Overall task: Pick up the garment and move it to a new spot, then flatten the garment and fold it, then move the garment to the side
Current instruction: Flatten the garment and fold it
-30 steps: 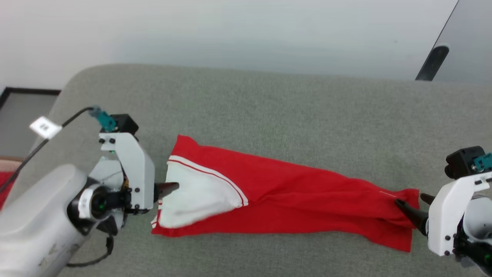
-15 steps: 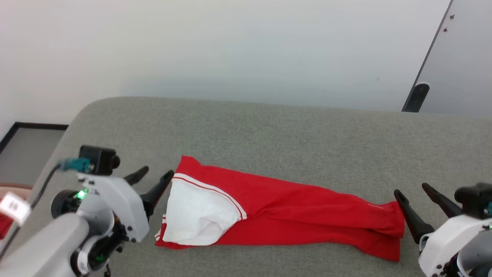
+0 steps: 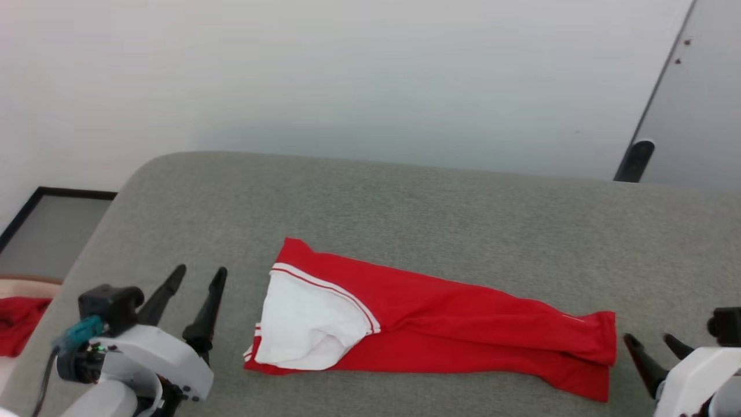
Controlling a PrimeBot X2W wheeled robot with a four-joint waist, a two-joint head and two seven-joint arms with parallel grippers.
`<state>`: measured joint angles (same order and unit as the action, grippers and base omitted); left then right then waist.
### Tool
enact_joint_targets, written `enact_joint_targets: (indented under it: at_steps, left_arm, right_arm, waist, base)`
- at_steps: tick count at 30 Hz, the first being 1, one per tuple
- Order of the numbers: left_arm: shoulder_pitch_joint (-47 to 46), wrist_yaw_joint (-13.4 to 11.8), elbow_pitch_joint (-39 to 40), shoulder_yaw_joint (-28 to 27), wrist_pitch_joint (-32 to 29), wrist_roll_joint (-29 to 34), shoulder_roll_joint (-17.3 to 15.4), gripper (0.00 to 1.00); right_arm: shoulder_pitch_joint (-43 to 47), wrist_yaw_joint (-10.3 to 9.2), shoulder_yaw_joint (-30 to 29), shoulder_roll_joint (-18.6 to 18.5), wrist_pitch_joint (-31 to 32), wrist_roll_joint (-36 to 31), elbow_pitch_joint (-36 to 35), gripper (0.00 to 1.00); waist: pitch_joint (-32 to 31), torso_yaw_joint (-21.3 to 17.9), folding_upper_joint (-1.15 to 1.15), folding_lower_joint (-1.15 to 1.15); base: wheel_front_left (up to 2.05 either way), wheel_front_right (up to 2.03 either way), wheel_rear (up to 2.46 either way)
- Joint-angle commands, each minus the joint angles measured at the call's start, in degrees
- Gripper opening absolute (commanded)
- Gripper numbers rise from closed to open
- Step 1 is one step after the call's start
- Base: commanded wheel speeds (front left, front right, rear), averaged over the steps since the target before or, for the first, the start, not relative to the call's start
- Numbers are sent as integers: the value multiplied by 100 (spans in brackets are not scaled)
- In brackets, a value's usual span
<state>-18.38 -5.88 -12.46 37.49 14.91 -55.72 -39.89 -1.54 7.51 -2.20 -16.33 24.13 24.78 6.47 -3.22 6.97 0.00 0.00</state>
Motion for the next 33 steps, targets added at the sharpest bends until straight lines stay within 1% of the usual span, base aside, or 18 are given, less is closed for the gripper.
enact_joint_targets:
  at_steps: [1,4,9,14,17,19,22,27,29,30,31,32,33]
  left_arm:
    - [118,-25,17,-157,27,188,84,100]
    - [554,59,42,-809,14,720,438,100]
    - [1067,287,35,-1789,18,1598,1105,100]
    - [1337,655,-64,-2405,18,2261,1730,100]
    - [1398,876,-153,-2661,17,2541,2033,100]
    - [1420,1000,-226,-2783,18,2671,2220,100]
    - [1367,1144,-292,-2892,17,2839,2421,100]
    - [1271,1277,-411,-3051,18,2980,2655,100]
    - [1252,1303,-432,-3083,18,3013,2699,100]
    - [1234,1316,-421,-3107,18,3019,2715,100]
    - [1225,1326,-415,-3124,19,3019,2735,100]
    - [1217,1335,-413,-3127,18,3056,2744,100]
    - [1211,1342,-401,-3129,18,3079,2759,100]
  right_arm:
    - [-36,-5,-104,11,130,53,30,100]
    - [-54,-5,-223,33,689,45,68,100]
    - [-162,-5,-467,98,1540,-107,157,100]
    - [-305,-5,-662,179,2058,-295,399,100]
    - [-435,-5,-804,205,2180,-437,624,100]
    - [-491,-5,-867,315,2247,-502,797,100]
    - [-617,-5,-965,365,2307,-607,1080,100]
    - [-860,-5,-1077,413,2309,-743,1658,100]
    - [-953,-5,-1169,459,2388,-726,1979,100]
    - [-988,-5,-1213,465,2419,-747,2135,56]
    - [-1027,-7,-1254,445,2444,-801,2283,4]
    - [-1071,-7,-1271,426,2472,-836,2422,0]
    - [-1111,-7,-1268,423,2471,-846,2505,0]
  waist:
    - [-14,89,0,0]
    - [-27,217,0,0]
    - [-34,470,0,0]
    - [10,740,0,0]
    - [61,898,0,0]
    - [93,1001,0,0]
    - [181,1122,0,0]
    - [283,1232,0,0]
    - [307,1256,0,0]
    - [316,1262,0,0]
    - [328,1263,0,0]
    - [340,1267,0,0]
    - [351,1274,0,0]
  base:
    - [0,0,0]
    - [0,0,0]
    - [0,0,0]
    - [0,0,0]
    - [0,0,0]
    - [0,0,0]
    - [0,0,0]
    - [0,0,0]
    - [0,0,0]
    - [0,0,0]
    - [0,0,0]
    - [0,0,0]
    - [0,0,0]
